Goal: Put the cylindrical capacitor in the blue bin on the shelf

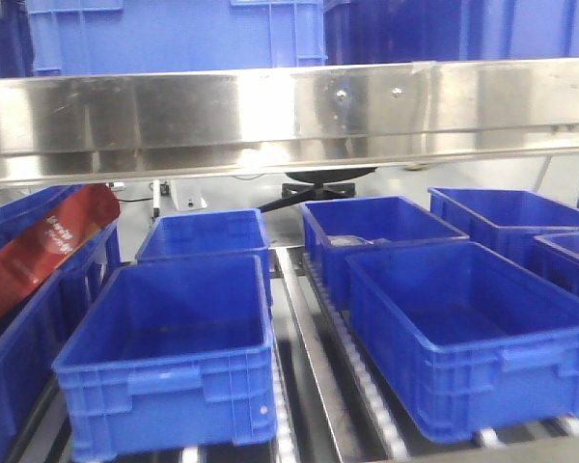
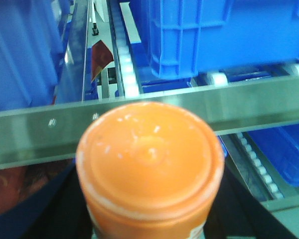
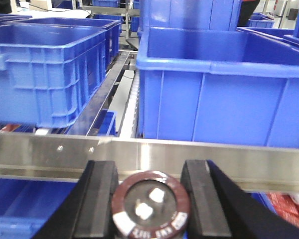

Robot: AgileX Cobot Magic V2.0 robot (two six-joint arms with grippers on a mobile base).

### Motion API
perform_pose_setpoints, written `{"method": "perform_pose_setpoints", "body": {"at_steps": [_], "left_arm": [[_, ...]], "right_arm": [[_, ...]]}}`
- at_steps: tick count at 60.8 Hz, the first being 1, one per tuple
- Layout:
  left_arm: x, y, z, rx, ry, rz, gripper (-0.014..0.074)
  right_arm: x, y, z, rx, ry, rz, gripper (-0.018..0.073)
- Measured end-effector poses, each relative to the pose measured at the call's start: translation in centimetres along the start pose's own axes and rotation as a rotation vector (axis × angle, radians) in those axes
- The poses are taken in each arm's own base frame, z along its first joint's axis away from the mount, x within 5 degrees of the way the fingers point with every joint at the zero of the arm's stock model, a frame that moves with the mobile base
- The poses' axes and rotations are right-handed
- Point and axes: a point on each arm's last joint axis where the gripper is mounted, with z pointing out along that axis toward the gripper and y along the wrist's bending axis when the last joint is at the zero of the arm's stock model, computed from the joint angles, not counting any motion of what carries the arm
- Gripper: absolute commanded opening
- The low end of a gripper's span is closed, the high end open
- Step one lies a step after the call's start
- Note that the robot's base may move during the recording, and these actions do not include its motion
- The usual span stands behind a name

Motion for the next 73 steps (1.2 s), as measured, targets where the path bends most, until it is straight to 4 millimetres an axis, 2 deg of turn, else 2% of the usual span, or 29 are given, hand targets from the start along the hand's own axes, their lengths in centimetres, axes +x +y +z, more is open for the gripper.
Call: {"method": "perform_pose_setpoints", "body": {"at_steps": [73], "left_arm": [[0.00, 0.00, 0.00, 0.000, 0.000, 0.000, -0.0111]], "right_arm": [[0.00, 0.00, 0.00, 0.000, 0.000, 0.000, -0.0028]]}}
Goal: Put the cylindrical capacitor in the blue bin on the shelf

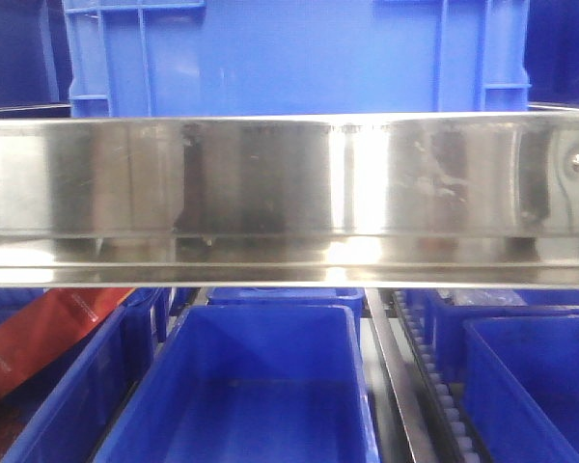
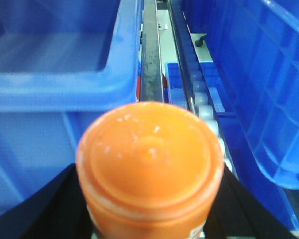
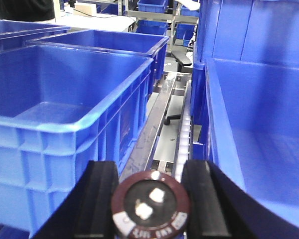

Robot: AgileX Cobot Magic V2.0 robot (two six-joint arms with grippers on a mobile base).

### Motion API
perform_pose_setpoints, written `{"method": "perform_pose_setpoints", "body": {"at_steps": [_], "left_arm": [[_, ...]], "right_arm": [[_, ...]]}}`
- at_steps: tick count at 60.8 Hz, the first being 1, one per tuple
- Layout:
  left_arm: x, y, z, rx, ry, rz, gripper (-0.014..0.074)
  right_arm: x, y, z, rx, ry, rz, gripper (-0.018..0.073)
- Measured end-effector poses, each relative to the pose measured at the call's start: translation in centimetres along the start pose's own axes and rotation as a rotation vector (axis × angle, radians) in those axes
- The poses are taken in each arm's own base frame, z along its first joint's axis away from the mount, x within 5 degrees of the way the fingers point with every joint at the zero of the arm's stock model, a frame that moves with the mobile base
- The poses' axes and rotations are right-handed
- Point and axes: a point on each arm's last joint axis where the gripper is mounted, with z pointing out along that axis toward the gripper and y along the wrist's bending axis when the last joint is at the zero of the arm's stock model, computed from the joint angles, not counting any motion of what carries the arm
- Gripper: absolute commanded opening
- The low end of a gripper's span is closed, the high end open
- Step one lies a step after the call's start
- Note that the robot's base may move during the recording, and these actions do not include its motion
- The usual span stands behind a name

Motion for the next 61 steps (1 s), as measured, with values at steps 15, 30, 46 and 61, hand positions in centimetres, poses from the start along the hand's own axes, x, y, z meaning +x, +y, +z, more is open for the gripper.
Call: {"method": "perform_pose_setpoints", "body": {"at_steps": [15, 30, 46, 61], "left_arm": [[0.00, 0.00, 0.00, 0.000, 0.000, 0.000, -0.0111], [0.00, 0.00, 0.00, 0.000, 0.000, 0.000, -0.0111], [0.00, 0.00, 0.00, 0.000, 0.000, 0.000, -0.0111], [0.00, 0.00, 0.00, 0.000, 0.000, 0.000, -0.0111]], "right_arm": [[0.00, 0.00, 0.00, 0.000, 0.000, 0.000, -0.0028], [0.00, 0.00, 0.00, 0.000, 0.000, 0.000, -0.0028], [0.00, 0.00, 0.00, 0.000, 0.000, 0.000, -0.0028], [0.00, 0.00, 0.00, 0.000, 0.000, 0.000, -0.0028]]}}
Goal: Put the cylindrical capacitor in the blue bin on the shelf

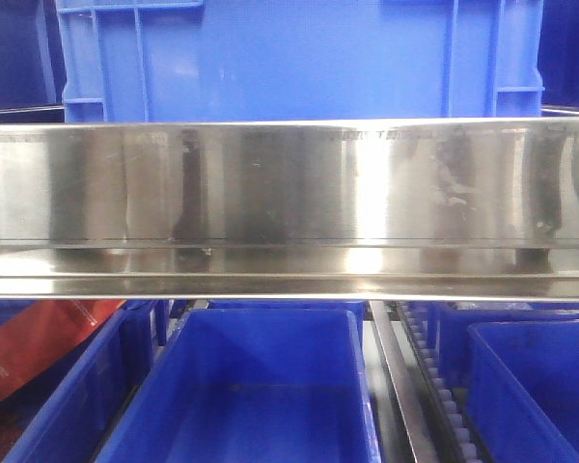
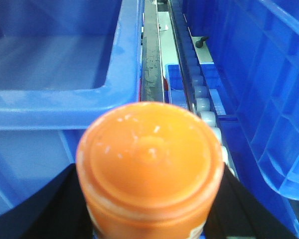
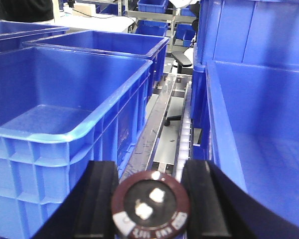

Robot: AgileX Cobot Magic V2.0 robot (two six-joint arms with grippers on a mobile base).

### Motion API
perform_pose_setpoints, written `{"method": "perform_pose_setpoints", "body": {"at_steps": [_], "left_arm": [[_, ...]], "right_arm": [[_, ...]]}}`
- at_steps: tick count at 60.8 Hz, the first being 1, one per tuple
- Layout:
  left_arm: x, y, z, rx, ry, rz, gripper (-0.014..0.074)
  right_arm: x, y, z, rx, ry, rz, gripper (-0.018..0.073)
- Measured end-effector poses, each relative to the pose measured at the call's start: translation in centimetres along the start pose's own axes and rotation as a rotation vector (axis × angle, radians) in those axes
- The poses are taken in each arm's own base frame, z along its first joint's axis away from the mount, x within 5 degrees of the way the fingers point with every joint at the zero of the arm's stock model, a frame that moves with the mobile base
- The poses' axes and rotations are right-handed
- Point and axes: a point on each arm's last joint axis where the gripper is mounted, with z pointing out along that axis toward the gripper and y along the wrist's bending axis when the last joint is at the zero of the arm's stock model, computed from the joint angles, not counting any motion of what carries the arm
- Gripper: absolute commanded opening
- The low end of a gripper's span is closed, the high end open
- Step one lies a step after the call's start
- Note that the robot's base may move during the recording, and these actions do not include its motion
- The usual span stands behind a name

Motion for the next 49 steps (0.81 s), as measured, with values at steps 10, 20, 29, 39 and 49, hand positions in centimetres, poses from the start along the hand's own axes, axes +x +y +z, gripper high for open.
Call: {"method": "perform_pose_setpoints", "body": {"at_steps": [10, 20, 29, 39, 49], "left_arm": [[0.0, 0.0, 0.0, 0.000, 0.000, 0.000, -0.0111], [0.0, 0.0, 0.0, 0.000, 0.000, 0.000, -0.0111], [0.0, 0.0, 0.0, 0.000, 0.000, 0.000, -0.0111], [-0.1, 0.0, 0.1, 0.000, 0.004, 0.000, -0.0111], [-2.2, -1.0, 0.5, 0.063, -0.014, 0.073, -0.0111]], "right_arm": [[0.0, 0.0, 0.0, 0.000, 0.000, 0.000, -0.0028], [0.0, 0.0, 0.0, 0.000, 0.000, 0.000, -0.0028], [0.0, 0.0, 0.0, 0.000, 0.000, 0.000, -0.0028], [0.0, 0.0, 0.0, 0.000, 0.000, 0.000, -0.0028], [0.0, 0.0, 0.0, 0.000, 0.000, 0.000, -0.0028]]}}
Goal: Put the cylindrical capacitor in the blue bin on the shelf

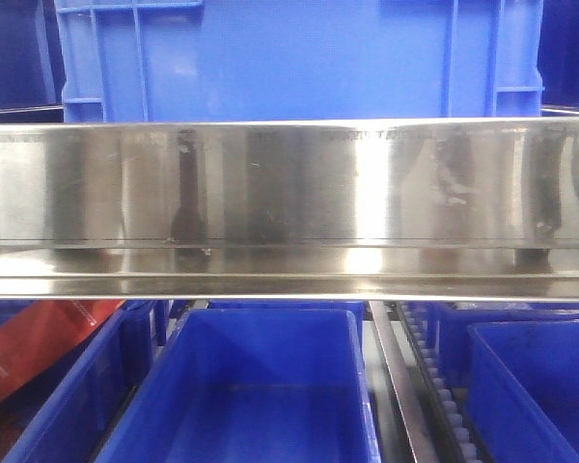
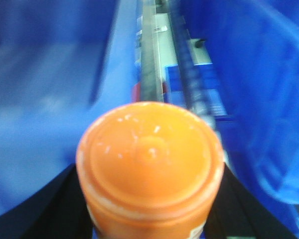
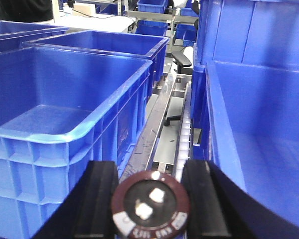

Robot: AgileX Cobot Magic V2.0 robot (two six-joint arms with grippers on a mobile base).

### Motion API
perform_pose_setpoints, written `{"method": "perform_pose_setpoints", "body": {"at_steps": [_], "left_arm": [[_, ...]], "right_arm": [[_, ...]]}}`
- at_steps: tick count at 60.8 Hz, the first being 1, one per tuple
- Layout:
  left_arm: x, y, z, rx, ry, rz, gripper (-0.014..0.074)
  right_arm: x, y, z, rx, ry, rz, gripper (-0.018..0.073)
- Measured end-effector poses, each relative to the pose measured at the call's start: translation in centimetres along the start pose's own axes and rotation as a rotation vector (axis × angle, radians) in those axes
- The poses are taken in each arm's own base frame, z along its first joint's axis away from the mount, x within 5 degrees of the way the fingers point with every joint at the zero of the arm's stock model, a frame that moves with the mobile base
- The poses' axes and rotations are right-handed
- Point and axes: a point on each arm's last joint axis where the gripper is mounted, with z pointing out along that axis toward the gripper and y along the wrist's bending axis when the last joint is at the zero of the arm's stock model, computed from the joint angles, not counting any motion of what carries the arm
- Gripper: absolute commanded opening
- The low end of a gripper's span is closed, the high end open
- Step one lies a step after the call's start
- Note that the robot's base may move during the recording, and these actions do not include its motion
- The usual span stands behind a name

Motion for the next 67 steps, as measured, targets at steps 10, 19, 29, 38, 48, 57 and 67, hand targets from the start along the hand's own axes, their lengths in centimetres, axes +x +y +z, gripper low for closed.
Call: {"method": "perform_pose_setpoints", "body": {"at_steps": [10, 19, 29, 38, 48, 57, 67], "left_arm": [[-4.4, -2.8, 1.5, 0.144, -0.040, 0.077, -0.0111], [-9.1, -5.9, 3.1, 0.254, -0.095, 0.120, -0.0111], [-13.6, -8.8, 5.3, 0.331, -0.156, 0.123, -0.0111], [-15.2, -11.2, 9.1, 0.362, -0.108, 0.130, -0.0111], [-14.0, -13.4, 14.6, 0.371, 0.033, 0.152, -0.0085], [-12.1, -14.6, 18.2, 0.369, 0.135, 0.169, 0.0133], [-11.3, -14.9, 19.3, 0.369, 0.181, 0.176, 0.0570]], "right_arm": [[-0.2, 0.0, 0.0, 0.003, -0.021, 0.000, -0.0028], [-0.3, 0.0, 0.0, 0.003, -0.031, 0.002, -0.0028], [-0.3, 0.1, 0.0, -0.008, -0.035, 0.024, -0.0028], [-0.3, 0.1, 0.0, -0.011, -0.037, 0.030, -0.0028], [-0.4, 0.1, 0.0, -0.011, -0.039, 0.032, -0.0028], [-0.4, 0.1, 0.0, -0.011, -0.039, 0.032, -0.0028], [-0.4, 0.1, 0.0, -0.011, -0.039, 0.032, -0.0028]]}}
